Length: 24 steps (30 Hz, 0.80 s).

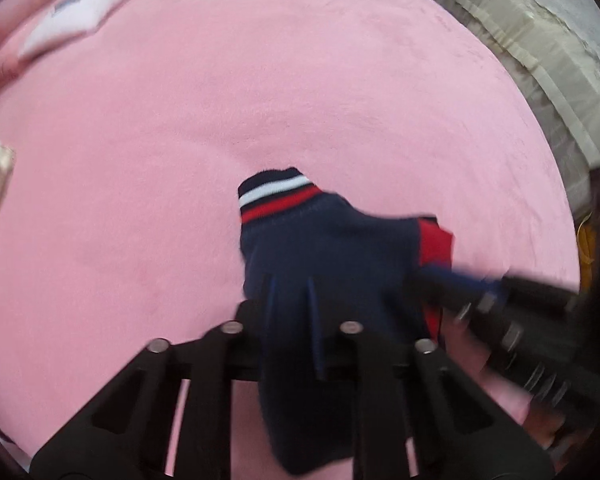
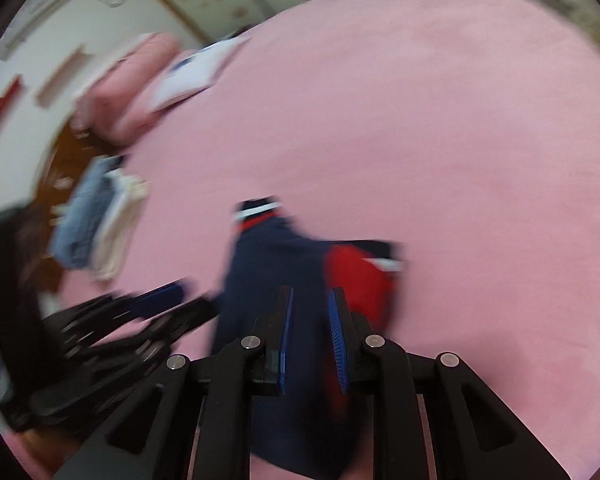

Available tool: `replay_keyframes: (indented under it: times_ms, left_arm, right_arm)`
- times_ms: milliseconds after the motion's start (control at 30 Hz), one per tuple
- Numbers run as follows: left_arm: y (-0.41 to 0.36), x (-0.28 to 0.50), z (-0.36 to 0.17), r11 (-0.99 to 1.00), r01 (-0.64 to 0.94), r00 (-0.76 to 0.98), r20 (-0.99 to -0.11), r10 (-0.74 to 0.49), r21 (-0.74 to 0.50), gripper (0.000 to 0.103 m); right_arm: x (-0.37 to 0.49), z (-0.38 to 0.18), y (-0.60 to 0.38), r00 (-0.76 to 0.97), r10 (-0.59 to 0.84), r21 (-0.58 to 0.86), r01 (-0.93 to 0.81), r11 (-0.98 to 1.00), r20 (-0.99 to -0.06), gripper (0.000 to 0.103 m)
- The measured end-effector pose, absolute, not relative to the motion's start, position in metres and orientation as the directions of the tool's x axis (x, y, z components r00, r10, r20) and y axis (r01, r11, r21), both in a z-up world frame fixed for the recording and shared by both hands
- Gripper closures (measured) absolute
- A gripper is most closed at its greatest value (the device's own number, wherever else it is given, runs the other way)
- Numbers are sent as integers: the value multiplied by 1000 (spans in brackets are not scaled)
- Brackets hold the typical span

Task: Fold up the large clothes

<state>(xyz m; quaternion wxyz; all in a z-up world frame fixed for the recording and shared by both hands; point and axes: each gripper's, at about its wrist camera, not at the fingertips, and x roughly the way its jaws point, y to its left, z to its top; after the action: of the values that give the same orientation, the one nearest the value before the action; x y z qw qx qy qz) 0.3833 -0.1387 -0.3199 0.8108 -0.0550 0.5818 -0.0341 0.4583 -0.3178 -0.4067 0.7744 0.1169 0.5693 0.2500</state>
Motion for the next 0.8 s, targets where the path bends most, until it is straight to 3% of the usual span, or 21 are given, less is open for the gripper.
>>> replay_keyframes:
  times_ms: [100, 200, 267, 367, 533, 633, 800]
  left_arm:
    - [-130, 410, -340, 980, -14, 275, -943, -186, -197, 93]
    - [-123, 426, -352, 976, -18, 261, -944, -204, -216, 103]
    - [-115, 433, -359, 968, -37, 270, -935, -230, -249, 103]
    - [-110, 433, -361, 958, -49, 282, -924, -257, -281, 103]
    - [-108, 411, -341, 979, -21, 303, -934, -189, -205, 103]
    - [-115, 389, -328, 968, 16, 289, -925, -246, -252, 103]
    - [-135, 353, -334, 937, 30, 206, -915, -346, -348, 103]
  right_arm:
    - [468, -434, -308, 144, 543, 492, -281, 824, -827, 91]
    - [472, -455, -307, 168, 452, 398, -277, 875, -876, 103]
    - [473, -460, -321, 232, 378, 327, -230, 917, -896, 103]
    - [473, -455, -347, 267, 351, 328, -126, 936, -898, 103]
    - [451, -428, -379, 366, 38, 31, -27, 999, -930, 103]
    - [437, -416, -418, 332, 204, 217, 0, 976, -921, 103]
    - [404, -400, -416, 236, 551, 535, -131, 834, -801, 103]
